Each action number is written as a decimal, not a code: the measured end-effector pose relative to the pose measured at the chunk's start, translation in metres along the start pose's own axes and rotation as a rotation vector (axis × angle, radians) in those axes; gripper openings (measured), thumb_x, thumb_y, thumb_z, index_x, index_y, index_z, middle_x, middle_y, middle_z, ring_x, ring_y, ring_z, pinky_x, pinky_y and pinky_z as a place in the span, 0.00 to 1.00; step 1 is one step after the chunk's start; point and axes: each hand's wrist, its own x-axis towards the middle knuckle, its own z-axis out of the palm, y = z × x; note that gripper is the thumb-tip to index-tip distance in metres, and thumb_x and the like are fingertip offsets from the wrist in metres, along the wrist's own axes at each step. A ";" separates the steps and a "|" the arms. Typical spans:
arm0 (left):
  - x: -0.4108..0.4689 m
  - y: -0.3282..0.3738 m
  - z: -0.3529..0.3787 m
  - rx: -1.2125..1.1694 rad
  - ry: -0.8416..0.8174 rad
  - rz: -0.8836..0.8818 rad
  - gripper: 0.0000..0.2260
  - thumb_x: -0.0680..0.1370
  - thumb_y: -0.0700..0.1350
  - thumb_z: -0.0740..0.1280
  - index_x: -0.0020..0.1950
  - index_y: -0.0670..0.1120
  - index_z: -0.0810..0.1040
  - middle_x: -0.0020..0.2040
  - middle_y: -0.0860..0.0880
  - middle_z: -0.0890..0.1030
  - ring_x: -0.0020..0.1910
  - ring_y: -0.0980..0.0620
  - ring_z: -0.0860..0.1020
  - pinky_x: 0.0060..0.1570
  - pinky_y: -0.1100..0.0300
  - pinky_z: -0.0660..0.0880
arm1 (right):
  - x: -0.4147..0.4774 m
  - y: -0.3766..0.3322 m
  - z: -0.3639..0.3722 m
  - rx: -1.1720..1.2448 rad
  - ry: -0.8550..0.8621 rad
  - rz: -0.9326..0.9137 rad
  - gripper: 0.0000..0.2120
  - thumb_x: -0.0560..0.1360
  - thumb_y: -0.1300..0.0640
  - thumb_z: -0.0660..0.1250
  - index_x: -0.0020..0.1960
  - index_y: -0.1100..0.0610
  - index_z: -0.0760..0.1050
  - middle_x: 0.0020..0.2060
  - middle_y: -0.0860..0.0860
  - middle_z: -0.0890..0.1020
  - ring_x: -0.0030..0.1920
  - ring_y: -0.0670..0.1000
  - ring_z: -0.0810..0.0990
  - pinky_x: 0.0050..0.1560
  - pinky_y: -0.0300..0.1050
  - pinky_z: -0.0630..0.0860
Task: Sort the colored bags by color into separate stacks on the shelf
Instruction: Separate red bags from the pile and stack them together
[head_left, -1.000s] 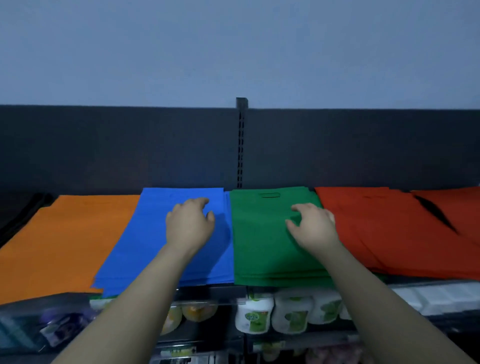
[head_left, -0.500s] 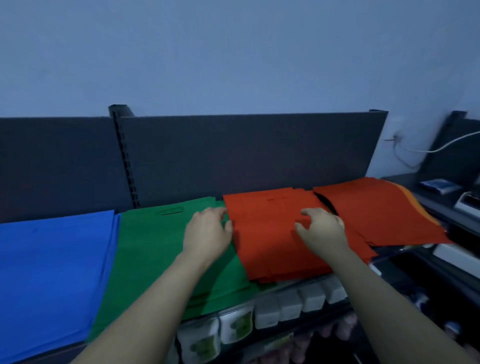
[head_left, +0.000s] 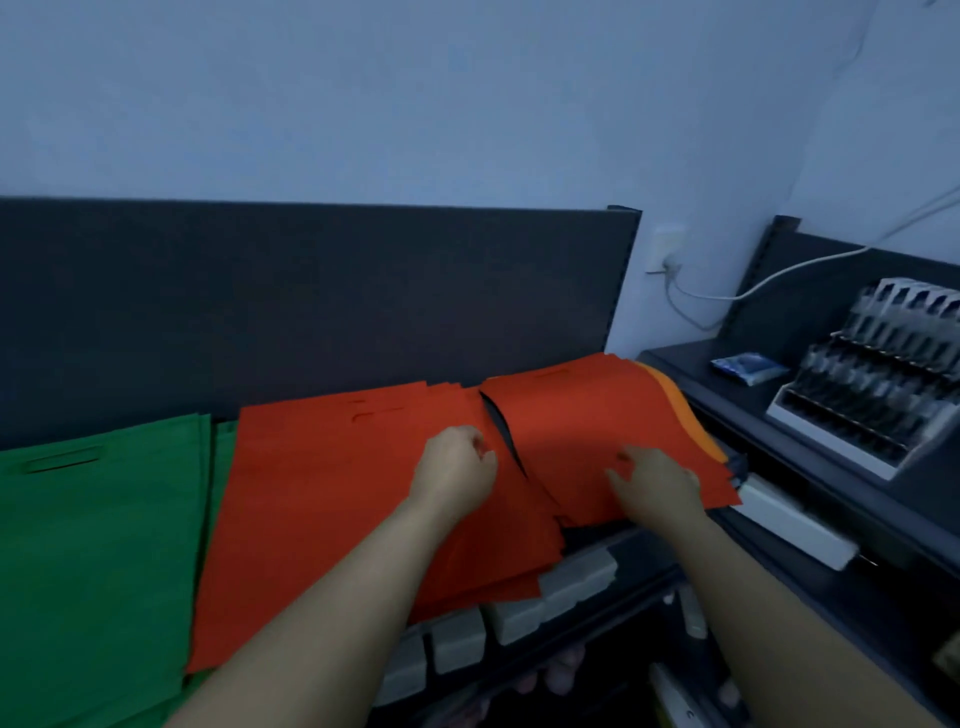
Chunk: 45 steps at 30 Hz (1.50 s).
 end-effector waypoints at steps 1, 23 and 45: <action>0.006 0.005 0.010 -0.007 -0.021 -0.016 0.10 0.76 0.44 0.65 0.50 0.39 0.80 0.50 0.41 0.83 0.53 0.41 0.79 0.51 0.54 0.74 | 0.006 0.009 0.002 -0.009 -0.018 0.012 0.16 0.79 0.48 0.59 0.62 0.55 0.75 0.57 0.52 0.79 0.59 0.55 0.76 0.65 0.52 0.65; 0.049 0.006 0.076 -0.485 -0.179 -0.118 0.18 0.75 0.39 0.70 0.62 0.47 0.70 0.56 0.48 0.79 0.55 0.49 0.78 0.60 0.54 0.74 | 0.054 0.072 0.022 0.134 0.078 0.081 0.25 0.75 0.43 0.65 0.69 0.53 0.69 0.70 0.57 0.67 0.69 0.59 0.65 0.70 0.55 0.63; 0.042 0.012 0.074 -0.277 -0.241 -0.076 0.23 0.76 0.47 0.69 0.65 0.48 0.61 0.57 0.49 0.77 0.56 0.49 0.76 0.57 0.57 0.73 | 0.079 0.086 -0.005 0.375 0.071 0.157 0.18 0.67 0.47 0.75 0.51 0.54 0.76 0.49 0.53 0.81 0.53 0.56 0.79 0.60 0.57 0.72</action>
